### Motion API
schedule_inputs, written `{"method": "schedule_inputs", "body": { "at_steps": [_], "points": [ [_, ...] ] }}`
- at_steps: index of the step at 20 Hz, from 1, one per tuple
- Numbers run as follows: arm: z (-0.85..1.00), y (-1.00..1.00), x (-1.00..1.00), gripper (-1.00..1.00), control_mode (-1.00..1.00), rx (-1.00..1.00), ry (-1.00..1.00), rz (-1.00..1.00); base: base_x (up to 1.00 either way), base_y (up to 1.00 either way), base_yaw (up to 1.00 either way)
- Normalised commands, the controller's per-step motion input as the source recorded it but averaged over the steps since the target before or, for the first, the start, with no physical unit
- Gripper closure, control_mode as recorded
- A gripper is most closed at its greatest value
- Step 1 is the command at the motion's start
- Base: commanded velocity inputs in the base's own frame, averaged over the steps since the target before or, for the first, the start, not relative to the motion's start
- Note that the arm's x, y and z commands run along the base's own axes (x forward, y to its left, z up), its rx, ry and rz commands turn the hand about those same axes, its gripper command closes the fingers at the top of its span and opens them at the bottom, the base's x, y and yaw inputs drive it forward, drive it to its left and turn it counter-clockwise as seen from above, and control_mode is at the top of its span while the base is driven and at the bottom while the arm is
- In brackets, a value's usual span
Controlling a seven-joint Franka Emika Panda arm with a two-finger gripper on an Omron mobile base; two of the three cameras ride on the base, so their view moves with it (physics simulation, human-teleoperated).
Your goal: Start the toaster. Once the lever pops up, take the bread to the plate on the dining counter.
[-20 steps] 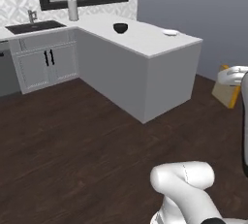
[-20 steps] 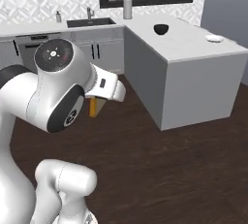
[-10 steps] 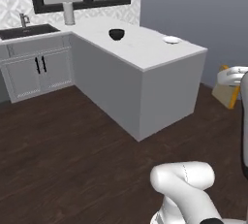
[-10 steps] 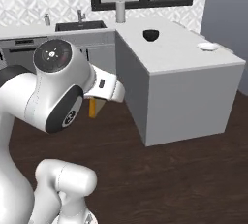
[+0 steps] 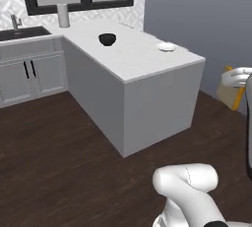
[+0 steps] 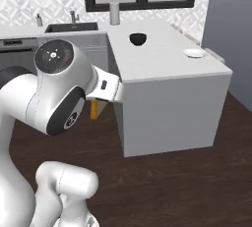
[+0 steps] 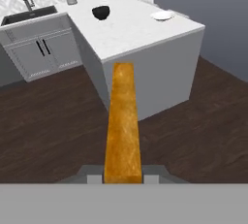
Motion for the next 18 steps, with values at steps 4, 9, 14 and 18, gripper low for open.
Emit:
{"method": "schedule_inputs", "body": {
  "at_steps": [4,9,14,18],
  "points": [
    [0.0,0.0,0.0,1.0,1.0,0.0,0.0,0.0,0.82,-1.0,0.27],
    [0.0,0.0,0.0,1.0,1.0,0.0,0.0,0.0,1.0,-0.9,0.27],
    [0.0,0.0,0.0,1.0,1.0,0.0,0.0,0.0,0.97,-0.92,0.25],
    [0.0,0.0,0.0,1.0,1.0,0.0,0.0,0.0,1.0,-0.91,0.25]
  ]
}}
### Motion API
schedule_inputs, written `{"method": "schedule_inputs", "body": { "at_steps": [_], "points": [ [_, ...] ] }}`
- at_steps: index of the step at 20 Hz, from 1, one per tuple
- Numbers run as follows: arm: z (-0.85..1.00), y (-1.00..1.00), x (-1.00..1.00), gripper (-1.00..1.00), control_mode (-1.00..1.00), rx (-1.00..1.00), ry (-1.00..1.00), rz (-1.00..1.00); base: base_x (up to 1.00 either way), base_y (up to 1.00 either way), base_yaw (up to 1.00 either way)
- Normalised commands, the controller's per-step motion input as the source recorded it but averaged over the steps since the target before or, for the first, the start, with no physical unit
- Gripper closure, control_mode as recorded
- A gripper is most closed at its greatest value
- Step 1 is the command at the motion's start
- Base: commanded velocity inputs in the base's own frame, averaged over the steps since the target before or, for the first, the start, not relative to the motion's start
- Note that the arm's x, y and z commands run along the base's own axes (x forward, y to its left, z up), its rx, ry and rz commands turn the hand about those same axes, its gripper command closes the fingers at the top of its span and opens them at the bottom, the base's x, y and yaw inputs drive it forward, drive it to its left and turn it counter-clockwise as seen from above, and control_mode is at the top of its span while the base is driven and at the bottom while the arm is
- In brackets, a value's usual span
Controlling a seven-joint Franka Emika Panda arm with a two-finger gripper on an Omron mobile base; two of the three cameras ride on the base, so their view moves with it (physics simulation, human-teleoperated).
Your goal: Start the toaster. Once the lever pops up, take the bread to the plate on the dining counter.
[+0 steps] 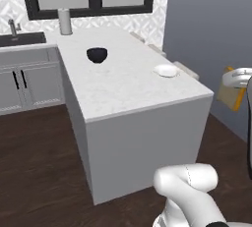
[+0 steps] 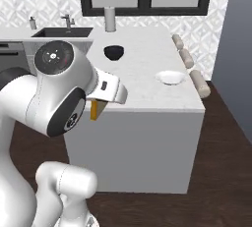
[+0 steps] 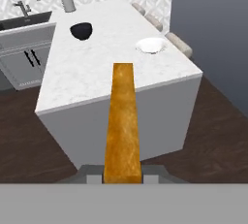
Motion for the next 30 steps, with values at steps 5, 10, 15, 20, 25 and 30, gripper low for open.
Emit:
{"method": "schedule_inputs", "body": {
  "at_steps": [5,10,15,20,25,30],
  "points": [
    [0.0,0.0,0.0,1.0,1.0,0.0,0.0,0.0,0.97,-0.79,0.27],
    [0.0,0.0,0.0,1.0,1.0,0.0,0.0,0.0,0.78,-0.59,0.27],
    [0.0,0.0,0.0,1.0,1.0,0.0,0.0,0.0,0.46,-0.34,0.23],
    [0.0,0.0,0.0,1.0,1.0,0.0,0.0,0.0,0.56,-0.04,0.14],
    [0.0,0.0,0.0,1.0,1.0,0.0,0.0,0.0,0.49,-0.18,0.17],
    [0.0,0.0,0.0,1.0,1.0,0.0,0.0,0.0,0.0,-0.05,0.03]
  ]
}}
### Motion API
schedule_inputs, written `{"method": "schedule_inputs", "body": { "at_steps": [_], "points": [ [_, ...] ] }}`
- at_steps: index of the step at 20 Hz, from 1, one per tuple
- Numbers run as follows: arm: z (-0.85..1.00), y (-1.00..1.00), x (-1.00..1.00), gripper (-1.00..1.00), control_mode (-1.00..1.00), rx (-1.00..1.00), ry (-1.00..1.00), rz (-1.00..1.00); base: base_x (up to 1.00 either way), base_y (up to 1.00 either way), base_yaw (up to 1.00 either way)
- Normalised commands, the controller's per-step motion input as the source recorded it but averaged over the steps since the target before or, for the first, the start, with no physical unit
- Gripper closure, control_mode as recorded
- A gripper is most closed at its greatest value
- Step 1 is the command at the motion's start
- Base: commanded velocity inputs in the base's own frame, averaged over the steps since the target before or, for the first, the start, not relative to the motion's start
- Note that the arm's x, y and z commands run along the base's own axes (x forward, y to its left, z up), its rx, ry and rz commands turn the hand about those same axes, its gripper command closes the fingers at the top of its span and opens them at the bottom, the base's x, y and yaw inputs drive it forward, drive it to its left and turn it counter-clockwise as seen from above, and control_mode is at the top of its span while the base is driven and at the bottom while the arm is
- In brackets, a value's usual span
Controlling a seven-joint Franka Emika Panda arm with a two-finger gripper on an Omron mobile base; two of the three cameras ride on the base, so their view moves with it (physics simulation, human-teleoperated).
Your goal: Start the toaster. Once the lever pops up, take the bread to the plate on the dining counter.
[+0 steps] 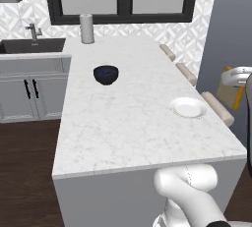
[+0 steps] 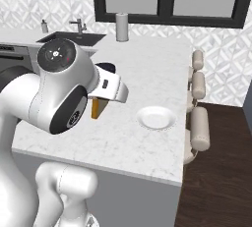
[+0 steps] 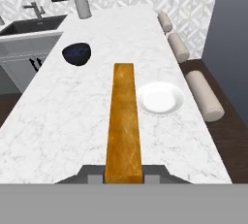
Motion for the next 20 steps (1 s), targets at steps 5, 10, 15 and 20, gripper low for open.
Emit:
{"method": "schedule_inputs", "body": {
  "at_steps": [5,10,15,20],
  "points": [
    [0.0,0.0,0.0,1.0,1.0,0.0,0.0,0.0,0.0,0.0,0.0],
    [0.0,0.0,0.11,1.0,-1.0,0.0,0.01,0.0,0.0,0.0,0.0],
    [0.0,-0.01,0.67,1.0,-1.0,0.0,0.14,0.05,0.0,0.0,0.0],
    [-0.04,0.0,0.76,1.0,-1.0,0.0,0.18,0.05,0.0,0.0,0.0]
  ]
}}
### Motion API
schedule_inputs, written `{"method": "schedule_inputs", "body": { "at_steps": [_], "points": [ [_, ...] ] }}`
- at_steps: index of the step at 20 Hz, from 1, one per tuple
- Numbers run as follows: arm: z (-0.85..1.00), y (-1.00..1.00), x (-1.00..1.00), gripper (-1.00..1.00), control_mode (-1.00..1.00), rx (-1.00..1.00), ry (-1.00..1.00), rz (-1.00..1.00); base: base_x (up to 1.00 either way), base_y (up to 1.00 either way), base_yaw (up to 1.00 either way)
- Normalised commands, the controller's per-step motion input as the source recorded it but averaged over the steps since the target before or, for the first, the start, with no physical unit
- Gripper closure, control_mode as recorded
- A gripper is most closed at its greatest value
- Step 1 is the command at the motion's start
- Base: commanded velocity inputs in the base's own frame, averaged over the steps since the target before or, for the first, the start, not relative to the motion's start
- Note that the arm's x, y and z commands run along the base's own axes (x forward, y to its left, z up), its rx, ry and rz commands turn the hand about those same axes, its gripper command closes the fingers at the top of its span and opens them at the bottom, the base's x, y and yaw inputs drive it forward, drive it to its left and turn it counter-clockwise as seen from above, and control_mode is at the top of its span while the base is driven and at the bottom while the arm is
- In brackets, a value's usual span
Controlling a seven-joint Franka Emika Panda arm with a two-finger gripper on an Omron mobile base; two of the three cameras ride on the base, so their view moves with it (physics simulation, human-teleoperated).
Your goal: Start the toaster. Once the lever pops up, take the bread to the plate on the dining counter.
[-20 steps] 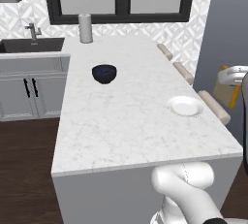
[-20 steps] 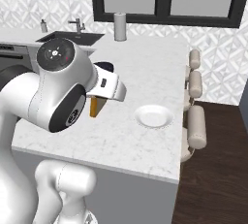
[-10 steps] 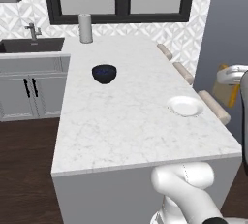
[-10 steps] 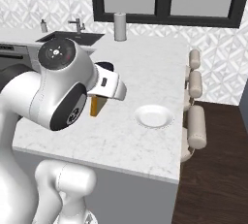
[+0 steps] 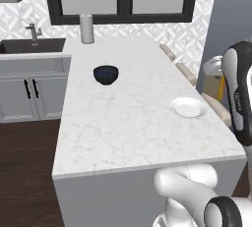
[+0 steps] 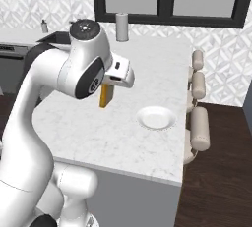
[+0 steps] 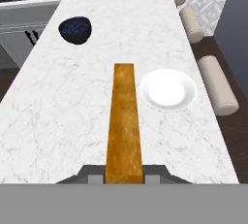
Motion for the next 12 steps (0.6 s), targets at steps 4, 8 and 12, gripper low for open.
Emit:
{"method": "schedule_inputs", "body": {
  "at_steps": [4,8,12],
  "points": [
    [-0.51,0.0,0.87,1.0,-1.0,0.0,0.14,0.0,0.0,0.0,0.0],
    [-0.67,0.0,0.67,1.0,-1.0,0.0,0.04,0.0,0.0,0.0,0.0],
    [-0.33,0.0,0.41,1.0,-1.0,0.0,0.0,0.0,0.0,0.0,0.0]
  ]
}}
